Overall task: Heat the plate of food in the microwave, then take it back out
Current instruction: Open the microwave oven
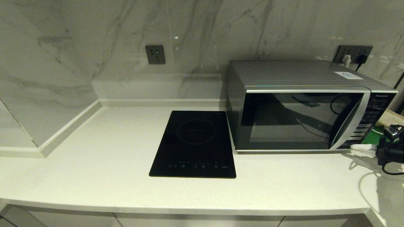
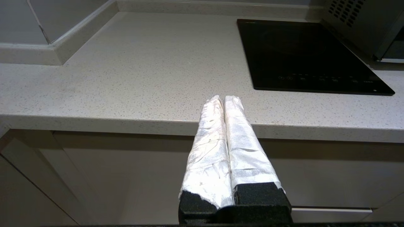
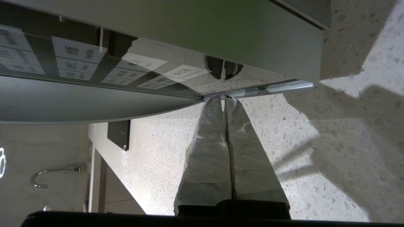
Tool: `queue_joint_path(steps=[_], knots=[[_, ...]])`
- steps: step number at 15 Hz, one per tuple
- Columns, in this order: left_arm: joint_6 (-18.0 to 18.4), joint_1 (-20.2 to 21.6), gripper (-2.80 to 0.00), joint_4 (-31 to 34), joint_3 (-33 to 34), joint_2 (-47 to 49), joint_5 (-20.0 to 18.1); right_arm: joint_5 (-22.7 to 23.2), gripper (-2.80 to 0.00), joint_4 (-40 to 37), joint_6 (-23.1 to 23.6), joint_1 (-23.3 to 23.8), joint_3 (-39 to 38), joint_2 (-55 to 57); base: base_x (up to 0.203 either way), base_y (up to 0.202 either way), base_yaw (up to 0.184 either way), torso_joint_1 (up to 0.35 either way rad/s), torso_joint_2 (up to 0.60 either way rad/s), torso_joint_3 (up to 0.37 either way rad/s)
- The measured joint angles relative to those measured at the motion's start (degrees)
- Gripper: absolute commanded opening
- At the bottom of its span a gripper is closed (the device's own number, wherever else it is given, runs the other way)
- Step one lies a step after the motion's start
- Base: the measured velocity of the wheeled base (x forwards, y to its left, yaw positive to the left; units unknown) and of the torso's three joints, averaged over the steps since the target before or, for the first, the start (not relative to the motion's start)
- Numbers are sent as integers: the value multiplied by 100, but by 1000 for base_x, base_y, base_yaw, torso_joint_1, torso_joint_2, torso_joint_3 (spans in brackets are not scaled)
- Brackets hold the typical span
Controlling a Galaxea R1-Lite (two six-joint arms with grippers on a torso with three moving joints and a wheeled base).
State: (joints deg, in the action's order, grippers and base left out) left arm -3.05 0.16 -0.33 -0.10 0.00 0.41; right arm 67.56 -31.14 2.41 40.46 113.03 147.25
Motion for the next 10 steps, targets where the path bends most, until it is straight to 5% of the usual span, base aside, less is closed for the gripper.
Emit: queue_joint_path(steps=[10], knots=[[0, 0, -280, 2, 0, 0, 1, -1, -280, -19, 10, 58, -133, -10, 0, 0, 0, 0, 0, 0]])
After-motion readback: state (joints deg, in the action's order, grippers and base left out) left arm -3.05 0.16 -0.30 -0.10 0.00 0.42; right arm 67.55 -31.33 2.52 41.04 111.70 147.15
